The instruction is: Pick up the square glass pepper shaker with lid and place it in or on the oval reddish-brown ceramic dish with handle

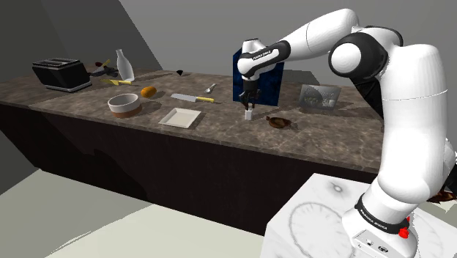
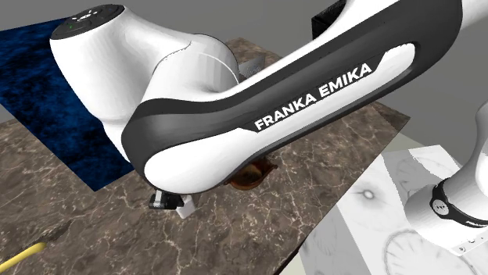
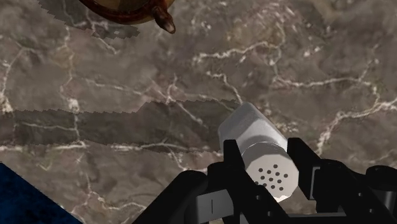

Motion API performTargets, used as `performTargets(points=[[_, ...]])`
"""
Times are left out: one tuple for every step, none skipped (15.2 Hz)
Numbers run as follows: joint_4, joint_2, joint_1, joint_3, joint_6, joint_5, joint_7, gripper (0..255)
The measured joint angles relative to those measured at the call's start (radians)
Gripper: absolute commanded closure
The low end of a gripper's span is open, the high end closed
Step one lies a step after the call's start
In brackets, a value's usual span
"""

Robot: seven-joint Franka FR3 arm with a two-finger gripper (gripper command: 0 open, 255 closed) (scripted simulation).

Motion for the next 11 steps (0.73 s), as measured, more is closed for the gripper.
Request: performTargets(points=[[0.0,0.0,0.0,0.0,0.0,0.0,0.0,255],[0.0,0.0,0.0,0.0,0.0,0.0,0.0,255],[0.0,0.0,0.0,0.0,0.0,0.0,0.0,255],[0.0,0.0,0.0,0.0,0.0,0.0,0.0,255],[0.003,-0.002,0.0,0.0,-0.006,0.0,0.0,255],[0.005,-0.007,0.0,0.0,-0.012,0.0,-0.001,255],[0.01,-0.012,0.0,0.0,-0.022,0.0,0.0,255],[0.012,-0.017,0.001,0.0,-0.029,0.0,0.0,255],[0.025,-0.019,0.0,0.0,-0.044,0.0,-0.001,255],[0.035,-0.021,-0.001,0.0,-0.055,0.0,-0.002,255],[0.041,-0.027,-0.001,-0.001,-0.068,0.0,-0.003,255]])
